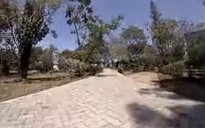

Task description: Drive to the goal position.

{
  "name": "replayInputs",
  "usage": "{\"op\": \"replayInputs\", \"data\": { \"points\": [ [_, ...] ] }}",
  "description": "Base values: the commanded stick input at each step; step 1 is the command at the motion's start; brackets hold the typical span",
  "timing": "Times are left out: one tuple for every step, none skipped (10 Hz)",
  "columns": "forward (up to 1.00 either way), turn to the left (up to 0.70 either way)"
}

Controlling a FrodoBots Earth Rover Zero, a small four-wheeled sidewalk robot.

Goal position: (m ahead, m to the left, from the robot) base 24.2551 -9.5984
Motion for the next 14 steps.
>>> {"op": "replayInputs", "data": {
  "points": [
    [1.00, 0.00],
    [1.00, 0.00],
    [1.00, 0.00],
    [1.00, 0.00],
    [1.00, 0.00],
    [1.00, -0.34],
    [1.00, -0.37],
    [1.00, -0.40],
    [1.00, -0.40],
    [1.00, -0.40],
    [1.00, -0.40],
    [1.00, -0.32],
    [1.00, -0.11],
    [1.00, 0.00]
  ]
}}
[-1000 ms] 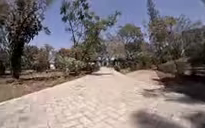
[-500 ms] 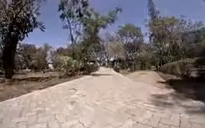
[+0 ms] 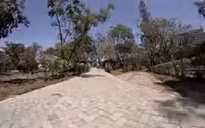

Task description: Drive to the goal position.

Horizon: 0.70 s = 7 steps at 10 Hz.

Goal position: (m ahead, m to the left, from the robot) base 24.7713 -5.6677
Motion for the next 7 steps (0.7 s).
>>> {"op": "replayInputs", "data": {
  "points": [
    [1.00, 0.00],
    [1.00, 0.00],
    [1.00, 0.00],
    [1.00, 0.00],
    [1.00, 0.00],
    [1.00, 0.00],
    [1.00, 0.00]
  ]
}}
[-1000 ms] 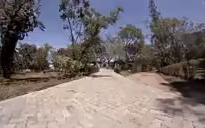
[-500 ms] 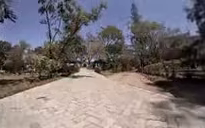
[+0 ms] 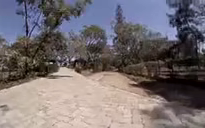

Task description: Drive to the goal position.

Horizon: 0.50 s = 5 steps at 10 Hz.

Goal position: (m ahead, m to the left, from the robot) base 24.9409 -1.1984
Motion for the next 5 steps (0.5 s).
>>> {"op": "replayInputs", "data": {
  "points": [
    [1.00, 0.00],
    [1.00, 0.00],
    [1.00, 0.00],
    [1.00, 0.00],
    [1.00, 0.00]
  ]
}}
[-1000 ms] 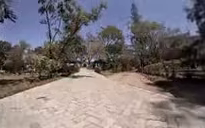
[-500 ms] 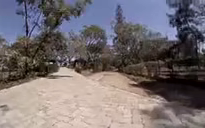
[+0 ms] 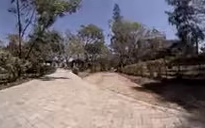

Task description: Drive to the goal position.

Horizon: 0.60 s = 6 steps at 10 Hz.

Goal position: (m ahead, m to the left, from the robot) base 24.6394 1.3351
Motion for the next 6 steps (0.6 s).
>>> {"op": "replayInputs", "data": {
  "points": [
    [1.00, 0.00],
    [1.00, 0.00],
    [1.00, 0.00],
    [1.00, 0.00],
    [1.00, -0.40],
    [1.00, -0.40]
  ]
}}
